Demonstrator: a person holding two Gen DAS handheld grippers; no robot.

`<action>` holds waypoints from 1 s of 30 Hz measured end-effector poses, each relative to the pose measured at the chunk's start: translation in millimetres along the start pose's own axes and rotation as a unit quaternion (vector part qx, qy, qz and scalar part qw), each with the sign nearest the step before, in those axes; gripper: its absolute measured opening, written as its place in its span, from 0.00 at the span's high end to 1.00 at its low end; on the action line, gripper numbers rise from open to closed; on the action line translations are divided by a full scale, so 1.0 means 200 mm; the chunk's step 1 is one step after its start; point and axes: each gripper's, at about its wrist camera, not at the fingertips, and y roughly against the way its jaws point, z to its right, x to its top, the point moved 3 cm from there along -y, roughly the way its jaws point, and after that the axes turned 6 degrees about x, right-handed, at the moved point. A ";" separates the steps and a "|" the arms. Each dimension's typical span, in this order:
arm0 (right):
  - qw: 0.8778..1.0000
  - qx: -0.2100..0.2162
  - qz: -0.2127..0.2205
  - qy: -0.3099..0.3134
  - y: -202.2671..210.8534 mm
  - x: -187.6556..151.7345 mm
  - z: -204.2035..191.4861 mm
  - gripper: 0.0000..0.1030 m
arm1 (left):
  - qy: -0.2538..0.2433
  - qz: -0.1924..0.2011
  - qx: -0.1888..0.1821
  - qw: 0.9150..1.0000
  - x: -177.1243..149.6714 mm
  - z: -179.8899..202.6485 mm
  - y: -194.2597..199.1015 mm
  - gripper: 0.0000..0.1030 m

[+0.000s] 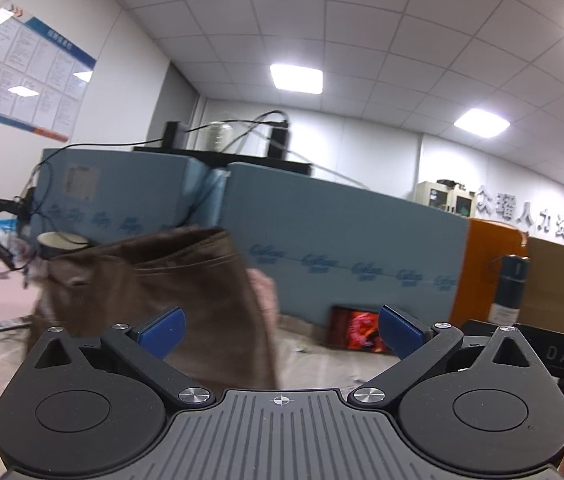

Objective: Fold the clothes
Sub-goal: 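Swing both tools toward the brown leather jacket beside the pink sweater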

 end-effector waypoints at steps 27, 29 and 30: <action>0.947 0.314 -0.073 0.005 -0.95 -0.06 -0.38 0.00 | 0.214 -0.153 0.037 0.964 -0.07 -0.99 -0.53 0.00; 0.942 0.327 -0.079 -0.003 -1.01 -0.07 -0.38 0.00 | 0.231 -0.165 0.035 0.958 -0.09 -1.02 -0.58 0.00; 0.941 0.328 -0.080 -0.001 -1.04 -0.07 -0.39 0.00 | 0.239 -0.171 0.034 0.955 -0.10 -1.04 -0.60 0.00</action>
